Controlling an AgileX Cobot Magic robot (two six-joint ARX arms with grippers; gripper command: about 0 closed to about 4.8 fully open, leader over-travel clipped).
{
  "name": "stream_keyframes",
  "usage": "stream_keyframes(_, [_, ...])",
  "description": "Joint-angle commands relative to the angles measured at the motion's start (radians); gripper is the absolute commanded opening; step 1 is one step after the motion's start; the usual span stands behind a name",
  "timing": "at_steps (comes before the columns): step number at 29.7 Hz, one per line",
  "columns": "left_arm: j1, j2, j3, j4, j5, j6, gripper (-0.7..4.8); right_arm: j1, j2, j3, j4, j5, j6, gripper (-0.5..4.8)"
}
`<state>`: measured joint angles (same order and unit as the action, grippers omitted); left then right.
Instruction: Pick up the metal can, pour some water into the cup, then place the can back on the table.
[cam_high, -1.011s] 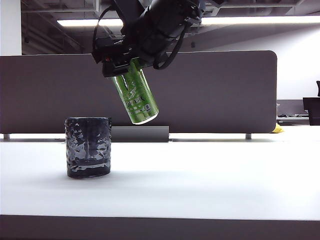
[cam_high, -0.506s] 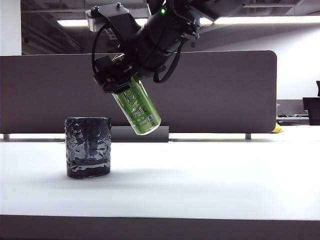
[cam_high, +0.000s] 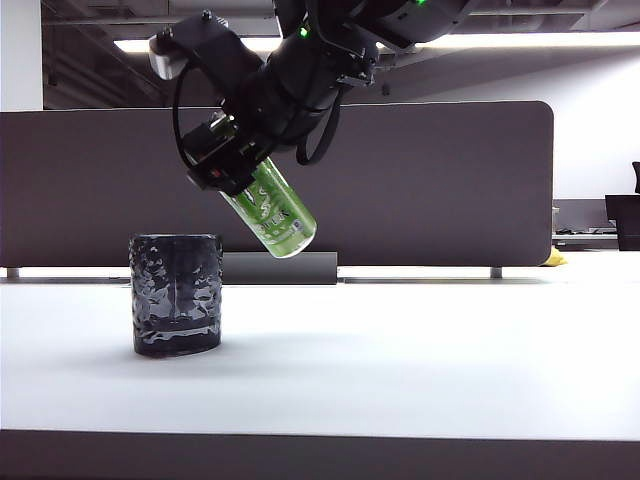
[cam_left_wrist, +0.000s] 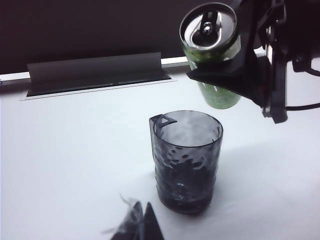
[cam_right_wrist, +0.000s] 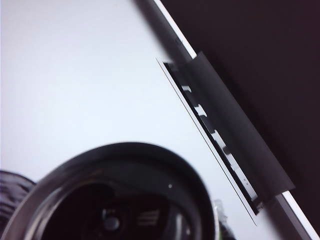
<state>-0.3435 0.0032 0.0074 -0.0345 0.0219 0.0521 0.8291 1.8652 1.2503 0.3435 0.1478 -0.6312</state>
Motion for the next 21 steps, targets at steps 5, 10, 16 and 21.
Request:
stream_keyframes(5, [0.003, 0.001, 0.002, 0.013, 0.001, 0.0, -0.05, 0.003, -0.007, 0.007, -0.018, 0.039, -0.059, 3.05])
stream_keyframes(10, [0.003, 0.001, 0.002, 0.013, 0.001, 0.0, -0.05, 0.003, -0.007, 0.007, -0.023, 0.041, -0.101, 3.05])
stream_keyframes(16, [0.003, 0.001, 0.002, 0.013, 0.001, 0.0, -0.05, 0.003, -0.007, 0.007, -0.034, 0.041, -0.164, 3.05])
stream_keyframes(21, [0.003, 0.001, 0.002, 0.013, 0.001, 0.0, -0.05, 0.003, -0.007, 0.007, -0.054, 0.041, -0.2, 3.05])
